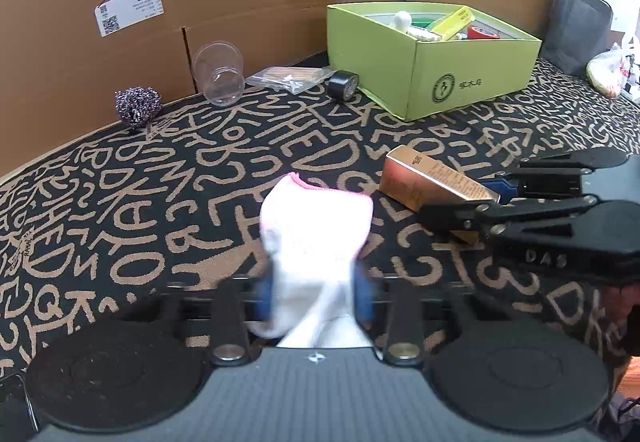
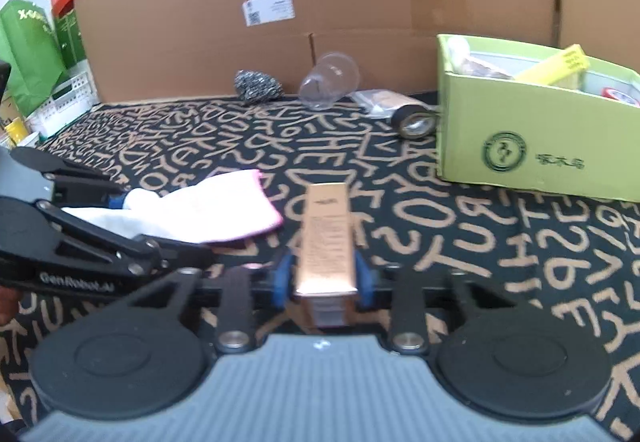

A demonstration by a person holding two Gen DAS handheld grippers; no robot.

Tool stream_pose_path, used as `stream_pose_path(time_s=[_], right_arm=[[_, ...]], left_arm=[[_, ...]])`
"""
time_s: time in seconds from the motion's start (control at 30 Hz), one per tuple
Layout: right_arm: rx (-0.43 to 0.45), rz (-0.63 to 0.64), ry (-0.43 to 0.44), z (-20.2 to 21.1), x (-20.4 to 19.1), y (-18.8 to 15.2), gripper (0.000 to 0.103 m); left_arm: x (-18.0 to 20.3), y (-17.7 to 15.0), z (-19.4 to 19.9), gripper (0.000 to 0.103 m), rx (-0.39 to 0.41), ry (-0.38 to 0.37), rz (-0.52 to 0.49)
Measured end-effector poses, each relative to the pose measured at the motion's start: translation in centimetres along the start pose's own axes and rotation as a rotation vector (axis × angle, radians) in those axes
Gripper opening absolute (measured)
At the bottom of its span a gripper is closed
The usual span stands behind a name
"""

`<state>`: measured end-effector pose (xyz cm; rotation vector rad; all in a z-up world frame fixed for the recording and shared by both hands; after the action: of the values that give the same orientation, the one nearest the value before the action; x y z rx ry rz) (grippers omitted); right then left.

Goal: Organize objects
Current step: 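Carry the glove and brown-gold box over the shoebox and open both tools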

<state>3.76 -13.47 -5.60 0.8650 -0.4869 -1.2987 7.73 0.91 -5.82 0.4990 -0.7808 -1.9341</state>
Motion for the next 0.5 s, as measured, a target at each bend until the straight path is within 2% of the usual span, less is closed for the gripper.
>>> stream_pose_path(time_s=[0.1,0.2,0.33,0.5], right_arm=[[0.012,-0.052,0.044,0.9,1.0,-0.5,0.024],[0.037,-0.104,0.075,2.4,2.2,-1.3,0.024],[0.118,-0.136,0.070,5.6,4.0,-1.4,0.024],[0.249,-0.132,0.009,10.1,6.6,0.4,0.024]], left_arm=[[0.5,0.2,0.4,0.015,-0.006,-0.021,0.005],[1.4,0.7,1.3,0.015,0.008,-0.079,0.008],[3.3,2.6,2.4,0.015,0.046,-0.159,-0.015],[5.8,7.1,3.3,0.015,0.126,-0.242,-0.049]])
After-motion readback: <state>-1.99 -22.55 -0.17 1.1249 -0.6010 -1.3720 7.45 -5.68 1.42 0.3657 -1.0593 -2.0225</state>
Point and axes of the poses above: each gripper's, at about its wrist camera, not at the fingertips, and z roughly against the way its jaws point, x to its right, y to its top, the point moved 2 cm from there along -z, roughly the way its jaws point, and after that the axes turned 1 degree about -x, right-handed, at the moved point
